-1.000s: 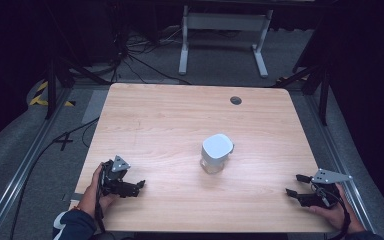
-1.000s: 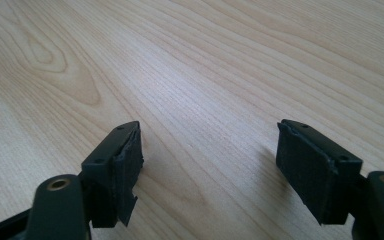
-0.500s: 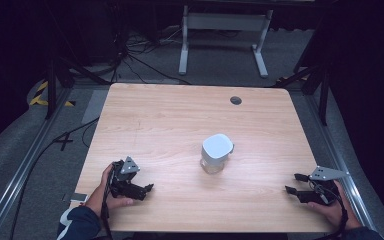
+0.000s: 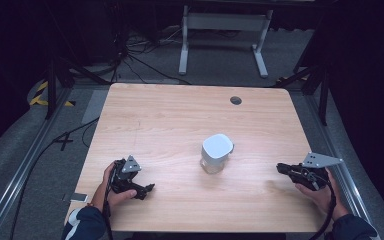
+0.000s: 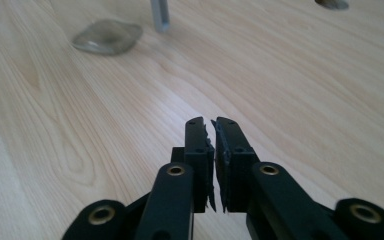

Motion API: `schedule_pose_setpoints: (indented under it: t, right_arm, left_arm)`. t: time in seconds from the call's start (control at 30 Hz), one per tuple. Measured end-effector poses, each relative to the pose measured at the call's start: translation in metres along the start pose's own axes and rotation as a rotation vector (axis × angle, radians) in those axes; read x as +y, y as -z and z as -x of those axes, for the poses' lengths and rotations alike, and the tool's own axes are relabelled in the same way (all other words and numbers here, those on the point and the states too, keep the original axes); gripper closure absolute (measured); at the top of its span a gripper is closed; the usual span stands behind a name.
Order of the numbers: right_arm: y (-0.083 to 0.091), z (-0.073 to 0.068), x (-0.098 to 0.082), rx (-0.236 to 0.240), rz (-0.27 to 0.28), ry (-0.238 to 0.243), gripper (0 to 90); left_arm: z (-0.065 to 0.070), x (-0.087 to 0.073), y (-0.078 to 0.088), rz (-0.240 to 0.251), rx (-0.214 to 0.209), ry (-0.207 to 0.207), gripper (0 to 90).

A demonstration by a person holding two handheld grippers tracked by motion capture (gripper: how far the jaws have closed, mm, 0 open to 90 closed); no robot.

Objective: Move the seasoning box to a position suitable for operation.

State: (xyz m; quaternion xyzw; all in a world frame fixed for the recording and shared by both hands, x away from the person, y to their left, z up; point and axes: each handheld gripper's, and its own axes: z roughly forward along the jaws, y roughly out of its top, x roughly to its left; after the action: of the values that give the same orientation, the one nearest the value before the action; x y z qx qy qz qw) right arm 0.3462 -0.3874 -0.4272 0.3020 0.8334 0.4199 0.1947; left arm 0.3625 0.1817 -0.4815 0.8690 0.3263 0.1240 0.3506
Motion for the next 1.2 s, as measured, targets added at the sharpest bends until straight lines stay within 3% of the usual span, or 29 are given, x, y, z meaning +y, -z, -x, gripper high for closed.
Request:
schedule_pose_setpoints:
  t: [0.27, 0.3, 0.47, 0.7, 1.0, 1.2]
  right_arm:
    - [-0.009, -0.006, 0.028, 0.059, 0.038, 0.028, 89.7]
    - [-0.015, -0.011, 0.045, 0.065, 0.047, 0.051, 89.9]
    - [-0.029, -0.022, 0.079, 0.096, 0.078, 0.08, 90.0]
    - [-0.05, -0.036, 0.116, 0.117, 0.102, 0.126, 90.0]
    - [-0.072, -0.038, 0.141, 0.14, 0.125, 0.137, 90.0]
    - [-0.091, -0.041, 0.145, 0.148, 0.089, 0.161, 90.0]
  left_arm:
    - [0.0, 0.0, 0.001, -0.004, 0.001, 0.003, 0.5]
    - [0.0, 0.0, 0.002, -0.008, 0.007, -0.001, 0.5]
    - [0.001, -0.001, 0.002, -0.011, 0.001, 0.012, 0.5]
    - [0.001, -0.001, 0.002, -0.013, 0.002, 0.013, 0.5]
    - [0.001, -0.001, 0.002, -0.013, 0.002, 0.013, 0.5]
    - [0.001, -0.001, 0.002, -0.012, 0.002, 0.012, 0.5]
